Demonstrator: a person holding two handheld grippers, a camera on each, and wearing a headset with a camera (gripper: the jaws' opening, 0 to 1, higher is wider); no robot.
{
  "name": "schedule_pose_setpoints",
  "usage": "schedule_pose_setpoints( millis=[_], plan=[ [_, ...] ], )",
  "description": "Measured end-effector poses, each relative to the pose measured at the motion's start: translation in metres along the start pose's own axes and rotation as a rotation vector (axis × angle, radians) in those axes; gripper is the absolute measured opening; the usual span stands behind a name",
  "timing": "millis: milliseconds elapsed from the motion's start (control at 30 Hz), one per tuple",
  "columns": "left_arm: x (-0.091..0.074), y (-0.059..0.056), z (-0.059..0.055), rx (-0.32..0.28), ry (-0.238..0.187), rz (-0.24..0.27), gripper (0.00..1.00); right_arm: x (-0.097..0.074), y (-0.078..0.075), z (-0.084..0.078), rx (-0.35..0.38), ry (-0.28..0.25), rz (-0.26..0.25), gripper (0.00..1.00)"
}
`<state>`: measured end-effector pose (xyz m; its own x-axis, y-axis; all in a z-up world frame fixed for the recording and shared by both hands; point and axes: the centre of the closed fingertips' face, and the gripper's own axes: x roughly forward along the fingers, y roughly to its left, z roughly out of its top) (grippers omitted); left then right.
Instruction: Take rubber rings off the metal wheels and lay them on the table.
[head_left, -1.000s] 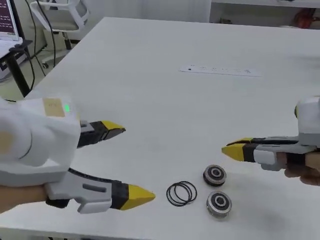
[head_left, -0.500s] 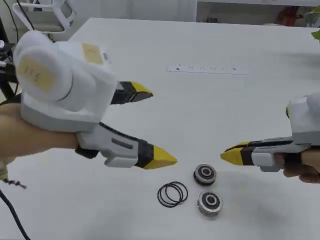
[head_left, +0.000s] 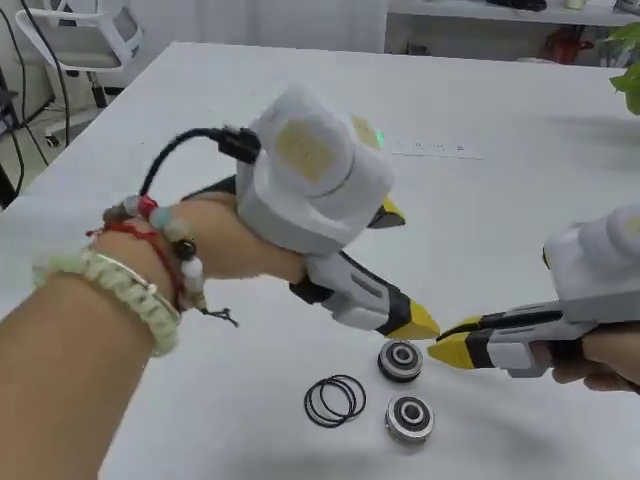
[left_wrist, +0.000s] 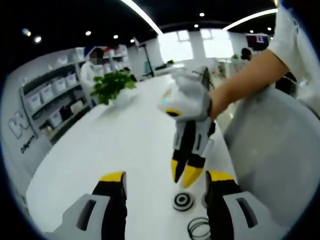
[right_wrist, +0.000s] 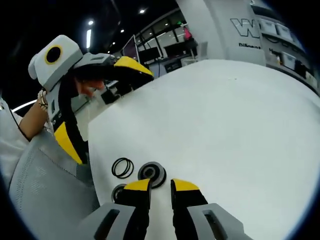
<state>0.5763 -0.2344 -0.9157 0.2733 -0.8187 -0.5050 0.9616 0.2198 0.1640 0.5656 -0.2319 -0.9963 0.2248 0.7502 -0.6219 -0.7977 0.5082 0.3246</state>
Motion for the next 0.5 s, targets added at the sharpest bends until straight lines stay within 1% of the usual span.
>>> schedule_pose_setpoints(
  millis=[33, 67, 133, 167, 200, 233, 267, 300, 333, 367, 400, 500],
  plan=[
    [0.004, -0.005, -0.004, -0.034, -0.008, -0.016, 0.61, 0.000, 0.000, -0.001, -0.002, 0.003, 0.000, 0.13],
    [0.008, -0.010, -0.012, -0.063, -0.015, -0.032, 0.57, 0.001, 0.001, -0.002, -0.008, 0.008, 0.001, 0.13],
    [0.012, -0.011, -0.022, -0.084, -0.030, -0.018, 0.50, 0.001, 0.002, -0.003, -0.015, 0.015, 0.005, 0.13],
    [0.014, -0.014, -0.032, -0.075, 0.000, -0.019, 0.47, 0.002, 0.002, -0.004, -0.018, 0.017, 0.007, 0.13],
    [0.013, -0.016, -0.041, -0.037, 0.029, -0.025, 0.44, 0.003, 0.002, -0.005, -0.022, 0.021, 0.011, 0.13],
    [0.015, -0.016, -0.047, -0.024, 0.025, -0.011, 0.43, 0.003, 0.003, -0.005, -0.023, 0.023, 0.013, 0.13],
    [0.015, -0.016, -0.052, -0.039, 0.027, -0.008, 0.42, 0.004, 0.002, -0.006, -0.024, 0.026, 0.013, 0.13],
    [0.016, -0.016, -0.061, -0.082, 0.040, -0.007, 0.40, 0.005, 0.002, -0.008, -0.024, 0.032, 0.015, 0.13],
    [0.016, -0.017, -0.065, -0.101, 0.045, -0.011, 0.38, 0.005, 0.003, -0.010, -0.023, 0.039, 0.016, 0.13],
    [0.016, -0.015, -0.069, -0.116, 0.045, 0.002, 0.35, 0.006, 0.003, -0.012, -0.027, 0.047, 0.017, 0.13],
    [0.017, -0.013, -0.070, -0.121, 0.042, 0.013, 0.32, 0.007, 0.004, -0.013, -0.030, 0.051, 0.019, 0.13],
    [0.019, -0.012, -0.073, -0.136, 0.036, 0.025, 0.25, 0.009, 0.007, -0.018, -0.046, 0.072, 0.032, 0.14]
  ],
)
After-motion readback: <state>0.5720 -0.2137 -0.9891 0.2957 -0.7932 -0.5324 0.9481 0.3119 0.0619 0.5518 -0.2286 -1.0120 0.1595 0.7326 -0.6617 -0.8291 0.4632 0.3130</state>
